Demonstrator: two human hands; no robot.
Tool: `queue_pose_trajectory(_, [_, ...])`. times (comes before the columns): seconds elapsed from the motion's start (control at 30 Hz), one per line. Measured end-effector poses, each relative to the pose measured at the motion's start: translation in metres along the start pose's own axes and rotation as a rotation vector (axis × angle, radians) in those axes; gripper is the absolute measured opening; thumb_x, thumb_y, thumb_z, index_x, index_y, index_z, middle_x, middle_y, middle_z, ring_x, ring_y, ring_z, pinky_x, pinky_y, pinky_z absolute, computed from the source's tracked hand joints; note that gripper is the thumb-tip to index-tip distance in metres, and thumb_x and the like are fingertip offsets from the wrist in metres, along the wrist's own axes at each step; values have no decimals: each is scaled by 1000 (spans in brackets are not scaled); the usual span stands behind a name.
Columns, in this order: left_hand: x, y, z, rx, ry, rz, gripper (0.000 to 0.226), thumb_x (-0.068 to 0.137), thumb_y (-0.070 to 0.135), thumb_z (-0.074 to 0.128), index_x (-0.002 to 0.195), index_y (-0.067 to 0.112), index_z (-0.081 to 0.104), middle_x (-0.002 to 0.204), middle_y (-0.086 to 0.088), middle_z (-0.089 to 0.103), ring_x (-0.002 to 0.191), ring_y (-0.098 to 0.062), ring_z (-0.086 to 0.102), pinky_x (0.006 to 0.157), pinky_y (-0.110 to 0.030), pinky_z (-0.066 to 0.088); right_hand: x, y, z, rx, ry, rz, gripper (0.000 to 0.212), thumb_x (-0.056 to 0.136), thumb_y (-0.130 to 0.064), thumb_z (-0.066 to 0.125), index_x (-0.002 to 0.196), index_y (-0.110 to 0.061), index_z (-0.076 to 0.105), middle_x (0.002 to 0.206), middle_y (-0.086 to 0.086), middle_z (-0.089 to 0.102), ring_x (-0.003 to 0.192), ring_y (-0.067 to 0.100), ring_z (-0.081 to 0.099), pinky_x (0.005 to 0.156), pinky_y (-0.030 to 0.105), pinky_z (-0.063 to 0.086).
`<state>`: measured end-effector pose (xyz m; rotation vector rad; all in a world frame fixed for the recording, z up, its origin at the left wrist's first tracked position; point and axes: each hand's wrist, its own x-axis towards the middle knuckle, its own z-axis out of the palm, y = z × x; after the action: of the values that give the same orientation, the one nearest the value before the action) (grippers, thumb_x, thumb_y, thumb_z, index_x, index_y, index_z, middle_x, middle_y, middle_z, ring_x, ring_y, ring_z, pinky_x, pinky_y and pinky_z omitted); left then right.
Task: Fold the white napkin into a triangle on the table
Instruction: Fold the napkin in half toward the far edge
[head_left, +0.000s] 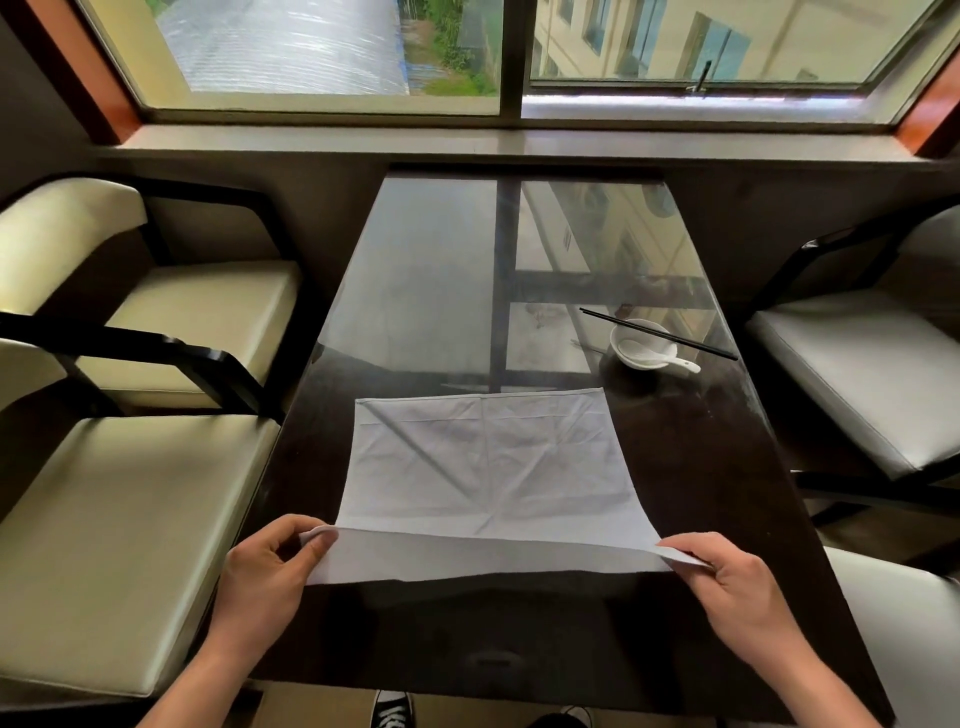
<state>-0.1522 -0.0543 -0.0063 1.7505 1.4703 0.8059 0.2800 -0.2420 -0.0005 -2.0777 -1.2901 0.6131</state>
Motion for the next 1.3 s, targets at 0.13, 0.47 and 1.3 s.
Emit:
queue_pose_trajectory(0.13, [9,-6,6,-98,40,-85,11,81,27,77,84,38,73,86,15,71,80,-4,63,56,-12,46,16,-10,-3,159,8,51,7,88,-40,67,87,-39,74,86,-17,74,86,0,67,69,26,54])
queue_pose_trajectory(0.47, [62,-3,35,-492,198,-403,8,86,11,75,83,18,75,90,-8,73,88,-25,67,82,-46,55,116,-23,-1,265,5,175,20,93,-26,69,80,-42,71,80,-22,71,75,-7,63,64,27,44])
queue_pose_trajectory(1.3, [221,-30,95,-129,217,-564,10,79,20,82,73,23,75,79,0,74,81,-24,72,83,-45,60,290,4,66,-51,-25,401,13,87,-26,71,79,-16,72,79,3,70,83,25,66,69,31,44])
